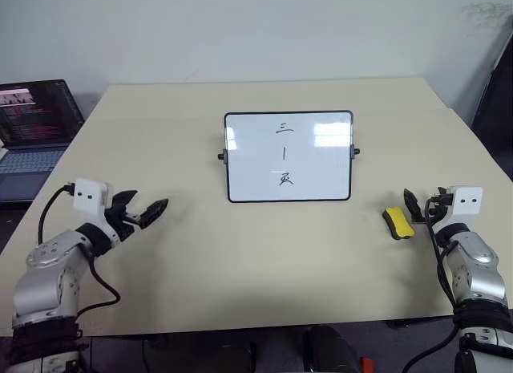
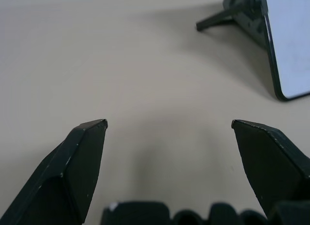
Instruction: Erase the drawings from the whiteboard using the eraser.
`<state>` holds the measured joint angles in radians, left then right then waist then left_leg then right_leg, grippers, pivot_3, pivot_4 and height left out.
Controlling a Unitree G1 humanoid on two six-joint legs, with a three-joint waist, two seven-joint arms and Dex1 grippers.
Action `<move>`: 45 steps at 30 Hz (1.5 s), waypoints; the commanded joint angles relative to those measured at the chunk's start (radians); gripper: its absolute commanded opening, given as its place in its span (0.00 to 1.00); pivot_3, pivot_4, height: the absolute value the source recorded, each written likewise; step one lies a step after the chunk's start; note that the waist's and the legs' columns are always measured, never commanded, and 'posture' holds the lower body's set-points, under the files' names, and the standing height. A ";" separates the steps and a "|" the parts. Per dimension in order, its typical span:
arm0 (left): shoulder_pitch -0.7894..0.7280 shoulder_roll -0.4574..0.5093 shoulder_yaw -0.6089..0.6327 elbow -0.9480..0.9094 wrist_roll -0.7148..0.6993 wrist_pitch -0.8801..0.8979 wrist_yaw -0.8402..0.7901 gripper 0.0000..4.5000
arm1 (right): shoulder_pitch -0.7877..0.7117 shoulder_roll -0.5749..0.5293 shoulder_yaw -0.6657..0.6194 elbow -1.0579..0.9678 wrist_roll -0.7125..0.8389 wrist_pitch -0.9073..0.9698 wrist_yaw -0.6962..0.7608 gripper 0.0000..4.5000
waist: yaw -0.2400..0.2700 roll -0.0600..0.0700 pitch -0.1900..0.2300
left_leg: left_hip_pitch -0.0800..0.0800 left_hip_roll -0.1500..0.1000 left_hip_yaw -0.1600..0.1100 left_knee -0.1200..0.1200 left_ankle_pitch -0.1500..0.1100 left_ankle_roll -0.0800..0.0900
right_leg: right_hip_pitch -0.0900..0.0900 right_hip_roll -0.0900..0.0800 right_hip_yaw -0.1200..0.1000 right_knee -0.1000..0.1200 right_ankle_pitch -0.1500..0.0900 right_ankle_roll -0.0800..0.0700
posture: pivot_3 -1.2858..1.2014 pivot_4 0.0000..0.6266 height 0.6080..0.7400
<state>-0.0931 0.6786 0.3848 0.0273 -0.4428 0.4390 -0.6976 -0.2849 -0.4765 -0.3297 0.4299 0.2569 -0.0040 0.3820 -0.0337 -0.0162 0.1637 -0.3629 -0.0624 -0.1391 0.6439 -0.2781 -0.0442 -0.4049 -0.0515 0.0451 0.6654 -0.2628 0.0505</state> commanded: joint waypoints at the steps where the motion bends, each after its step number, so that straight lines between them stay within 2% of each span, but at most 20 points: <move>1: -0.006 0.024 0.040 -0.055 -0.021 0.005 0.004 1.00 | -0.014 -0.021 -0.016 -0.015 0.006 -0.011 0.007 0.99 | 0.001 0.000 0.000 | 0.000 0.000 0.000 0.000 0.000 0.000 | 0.000 0.000 0.000 0.000 0.000 0.000 | 0.52 0.24 1.00; 12: -0.012 0.048 0.080 -0.052 -0.021 -0.010 0.012 1.00 | -0.135 -0.061 -0.020 0.115 -0.006 -0.058 0.028 0.99 | -0.001 0.000 0.000 | 0.000 0.000 0.001 0.000 0.000 0.000 | 0.000 0.000 0.000 0.000 0.000 -0.001 | 0.52 0.24 1.00; 23: -0.243 0.032 0.020 0.137 0.037 -0.141 0.023 1.00 | -0.228 -0.183 -0.056 0.306 0.007 -0.152 0.063 0.99 | 0.001 0.000 0.000 | 0.000 0.000 0.001 0.000 0.000 0.000 | 0.000 0.001 0.000 -0.001 0.000 0.000 | 0.52 0.24 1.00; 31: -0.276 0.066 -0.018 0.161 0.022 -0.150 -0.094 1.00 | -0.194 -0.209 -0.074 0.277 0.018 -0.139 0.076 0.99 | -0.015 0.000 0.000 | 0.000 0.000 0.002 -0.001 0.000 0.000 | 0.000 0.001 0.000 -0.001 0.000 0.000 | 0.52 0.24 1.00; 40: -0.350 0.150 -0.088 0.058 -0.068 -0.032 -0.305 1.00 | -0.160 -0.233 -0.052 0.222 0.013 -0.092 0.139 0.99 | -0.019 0.000 0.000 | 0.000 0.000 0.002 0.000 0.000 0.000 | 0.000 0.001 0.000 -0.001 0.000 0.000 | 0.52 0.24 1.00; 45: -0.421 0.175 -0.122 0.012 -0.149 0.068 -0.409 1.00 | -0.105 -0.212 -0.023 0.084 0.033 -0.009 0.195 0.99 | -0.022 0.000 0.000 | 0.000 0.001 0.002 0.000 0.000 0.000 | 0.000 0.002 0.000 -0.001 0.000 0.000 | 0.52 0.24 1.00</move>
<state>-0.4867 0.8251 0.2659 0.0835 -0.5531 0.4846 -1.0657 -0.4017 -0.6855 -0.3607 0.5902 0.2685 -0.0332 0.5494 -0.0556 -0.0164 0.1641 -0.3634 -0.0617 -0.1375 0.6436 -0.2783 -0.0439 -0.4049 -0.0492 0.0452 0.6647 -0.2624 0.0503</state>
